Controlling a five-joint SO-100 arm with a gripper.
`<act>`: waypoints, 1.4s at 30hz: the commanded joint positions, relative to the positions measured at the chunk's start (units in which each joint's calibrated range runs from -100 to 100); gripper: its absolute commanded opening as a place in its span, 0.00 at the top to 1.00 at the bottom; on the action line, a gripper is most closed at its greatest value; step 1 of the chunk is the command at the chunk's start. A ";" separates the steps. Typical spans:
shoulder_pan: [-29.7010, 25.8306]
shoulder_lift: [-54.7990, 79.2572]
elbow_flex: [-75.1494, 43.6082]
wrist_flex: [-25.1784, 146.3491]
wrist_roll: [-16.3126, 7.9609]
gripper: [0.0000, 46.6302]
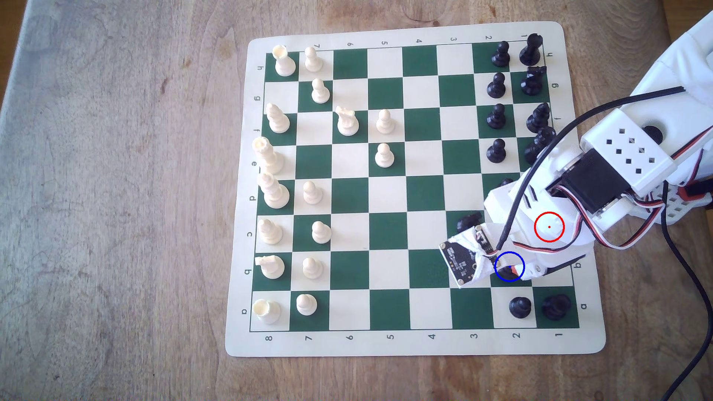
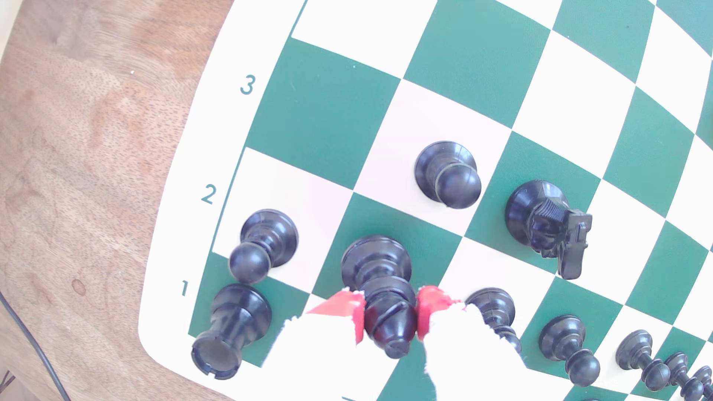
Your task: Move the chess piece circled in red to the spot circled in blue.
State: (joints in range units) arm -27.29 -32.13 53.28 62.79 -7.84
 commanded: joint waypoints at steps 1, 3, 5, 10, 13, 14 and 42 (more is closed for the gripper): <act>0.03 0.04 -0.24 -0.79 0.34 0.99; 0.03 0.47 0.40 -1.36 0.39 0.99; 0.03 0.55 1.03 -1.77 0.39 0.99; 0.03 0.64 2.03 -2.43 0.54 0.99; 0.03 0.81 2.03 -2.43 0.73 0.98; 0.03 0.89 2.03 -2.43 0.73 0.96; 0.58 -5.22 4.02 2.98 1.66 0.51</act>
State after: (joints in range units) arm -27.29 -34.23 57.89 64.70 -6.52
